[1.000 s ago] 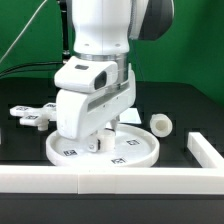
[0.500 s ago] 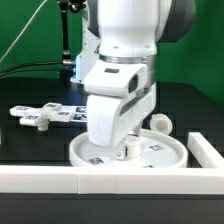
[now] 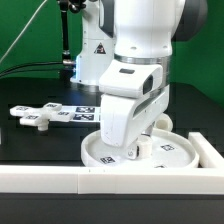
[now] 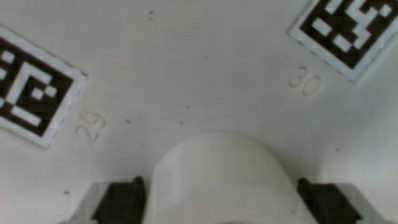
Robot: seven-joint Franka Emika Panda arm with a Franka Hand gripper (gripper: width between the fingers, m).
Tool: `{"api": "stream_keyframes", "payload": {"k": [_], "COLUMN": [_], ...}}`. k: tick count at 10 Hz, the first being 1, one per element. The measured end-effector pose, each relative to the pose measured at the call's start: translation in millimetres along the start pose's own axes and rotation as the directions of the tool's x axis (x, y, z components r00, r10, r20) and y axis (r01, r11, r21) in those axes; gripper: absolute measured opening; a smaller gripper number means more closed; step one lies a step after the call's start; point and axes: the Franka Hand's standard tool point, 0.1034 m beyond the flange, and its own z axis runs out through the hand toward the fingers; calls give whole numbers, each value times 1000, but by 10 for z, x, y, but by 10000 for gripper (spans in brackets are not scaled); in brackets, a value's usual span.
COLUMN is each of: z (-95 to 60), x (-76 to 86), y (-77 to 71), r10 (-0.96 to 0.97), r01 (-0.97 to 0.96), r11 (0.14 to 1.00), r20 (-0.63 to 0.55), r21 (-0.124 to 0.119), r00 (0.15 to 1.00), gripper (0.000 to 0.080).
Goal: Assemble round table
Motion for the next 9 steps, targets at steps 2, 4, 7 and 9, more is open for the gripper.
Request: {"api": "stream_keyframes", "payload": {"k": [2, 4, 7, 9], "z": [3, 3, -277, -393], "x": [-4, -6, -133, -282], "y": [-1, -1, -159, -403], "r10": [0, 1, 85, 194], "r01": [0, -1, -86, -198], "r11": [1000, 1000, 996, 978], "r20": [0, 0, -16, -56], "r21": [0, 1, -36, -71], "r00": [1000, 1000, 996, 979], "gripper": [513, 636, 647, 648]}}
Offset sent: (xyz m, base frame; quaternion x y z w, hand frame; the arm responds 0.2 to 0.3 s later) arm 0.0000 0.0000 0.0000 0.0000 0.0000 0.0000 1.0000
